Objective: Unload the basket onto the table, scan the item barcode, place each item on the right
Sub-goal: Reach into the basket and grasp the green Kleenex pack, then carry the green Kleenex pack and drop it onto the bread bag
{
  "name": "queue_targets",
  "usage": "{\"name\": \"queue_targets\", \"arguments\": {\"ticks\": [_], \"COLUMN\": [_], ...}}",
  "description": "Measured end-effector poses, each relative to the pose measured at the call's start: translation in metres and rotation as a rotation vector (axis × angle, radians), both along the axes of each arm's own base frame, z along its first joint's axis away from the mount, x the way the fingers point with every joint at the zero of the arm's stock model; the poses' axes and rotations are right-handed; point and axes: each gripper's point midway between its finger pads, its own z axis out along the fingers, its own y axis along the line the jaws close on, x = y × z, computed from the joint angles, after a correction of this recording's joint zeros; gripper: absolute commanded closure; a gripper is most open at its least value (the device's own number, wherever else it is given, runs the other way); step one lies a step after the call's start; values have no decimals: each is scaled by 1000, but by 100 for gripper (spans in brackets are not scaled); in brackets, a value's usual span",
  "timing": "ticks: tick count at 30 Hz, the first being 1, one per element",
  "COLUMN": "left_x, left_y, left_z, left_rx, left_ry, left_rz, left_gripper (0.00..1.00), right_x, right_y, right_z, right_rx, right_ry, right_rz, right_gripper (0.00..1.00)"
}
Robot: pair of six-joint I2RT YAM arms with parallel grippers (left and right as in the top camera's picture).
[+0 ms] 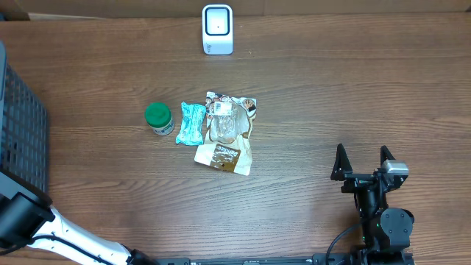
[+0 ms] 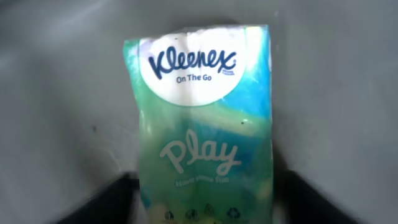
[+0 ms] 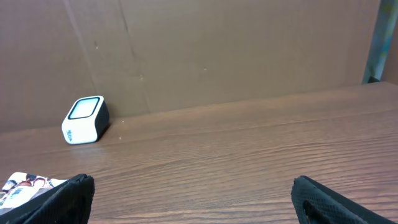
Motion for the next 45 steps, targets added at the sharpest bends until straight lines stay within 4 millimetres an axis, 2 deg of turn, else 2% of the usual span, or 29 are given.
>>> {"name": "queue_targets", "arguments": {"ticks": [6, 10, 12, 16, 18, 21, 24, 26, 29, 31, 34, 35, 38, 40, 42, 45], "left_x": [-6, -7, -2, 14, 23, 35, 50, 61, 76, 86, 92, 93, 103, 112, 119, 123], "left_y": [-7, -10, -9, -9, -10, -21, -42, -64, -110, -151, -209, -237, -293, -331, -368, -420], "left_z": [3, 19, 34, 82, 114, 164, 217, 248, 293, 322, 349, 356, 365, 361, 346, 313], "left_rx": [-38, -71, -82, -98, -94, -92, -75, -69, -58, -46, -49, -62, -79, -112, -162, -255], "left_ry": [36, 54, 38, -39, -97, -189, -297, -363, -455, -507, -544, -547, -553, -537, -493, -381], "left_rz": [-4, -10, -14, -32, -49, -87, -152, -218, -345, -456, -600, -667, -833, -940, -1031, -1143], "left_gripper": [96, 96, 96, 96, 96, 96, 96, 96, 96, 96, 96, 96, 96, 96, 96, 96], "right_x": [0, 0, 0, 0, 0, 0, 0, 0, 0, 0, 0, 0, 0, 0, 0, 0], "right_y": [0, 0, 0, 0, 0, 0, 0, 0, 0, 0, 0, 0, 0, 0, 0, 0], "right_z": [0, 0, 0, 0, 0, 0, 0, 0, 0, 0, 0, 0, 0, 0, 0, 0], "right_rx": [0, 0, 0, 0, -1, 0, 0, 0, 0, 0, 0, 0, 0, 0, 0, 0], "right_ry": [0, 0, 0, 0, 0, 0, 0, 0, 0, 0, 0, 0, 0, 0, 0, 0], "right_rz": [0, 0, 0, 0, 0, 0, 0, 0, 0, 0, 0, 0, 0, 0, 0, 0], "right_gripper": [0, 0, 0, 0, 0, 0, 0, 0, 0, 0, 0, 0, 0, 0, 0, 0]}}
